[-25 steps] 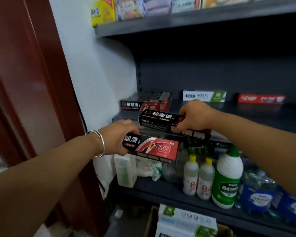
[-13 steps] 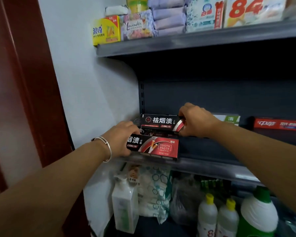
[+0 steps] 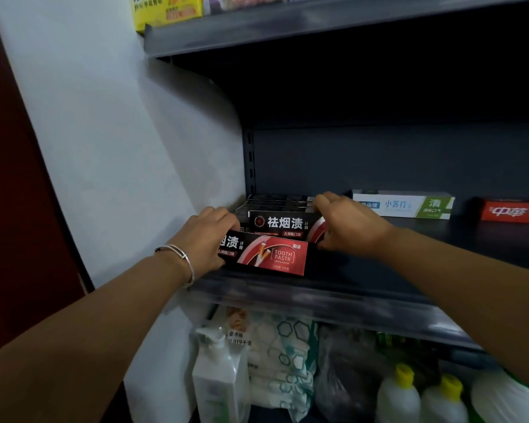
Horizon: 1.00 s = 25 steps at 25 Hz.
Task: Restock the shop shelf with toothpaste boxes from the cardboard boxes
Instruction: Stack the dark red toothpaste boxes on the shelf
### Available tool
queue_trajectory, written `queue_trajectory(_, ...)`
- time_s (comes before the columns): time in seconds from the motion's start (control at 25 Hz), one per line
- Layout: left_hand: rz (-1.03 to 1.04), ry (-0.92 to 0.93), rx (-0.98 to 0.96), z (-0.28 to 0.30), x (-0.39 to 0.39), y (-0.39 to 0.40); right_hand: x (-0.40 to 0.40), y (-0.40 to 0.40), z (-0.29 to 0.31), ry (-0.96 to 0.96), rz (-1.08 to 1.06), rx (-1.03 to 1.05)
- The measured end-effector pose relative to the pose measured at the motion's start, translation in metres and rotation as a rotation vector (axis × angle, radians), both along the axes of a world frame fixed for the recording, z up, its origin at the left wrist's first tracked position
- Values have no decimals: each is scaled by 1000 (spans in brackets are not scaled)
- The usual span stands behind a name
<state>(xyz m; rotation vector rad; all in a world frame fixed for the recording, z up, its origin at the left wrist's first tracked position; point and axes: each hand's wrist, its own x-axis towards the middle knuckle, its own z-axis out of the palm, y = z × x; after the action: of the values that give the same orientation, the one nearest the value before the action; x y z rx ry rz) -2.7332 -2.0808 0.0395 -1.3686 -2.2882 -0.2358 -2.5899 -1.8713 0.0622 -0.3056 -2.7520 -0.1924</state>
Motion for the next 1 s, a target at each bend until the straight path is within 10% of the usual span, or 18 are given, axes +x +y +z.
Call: queue_trajectory(1.0,85,-109,50,-15,-7,28,-27,0,-23,-121,17,-302)
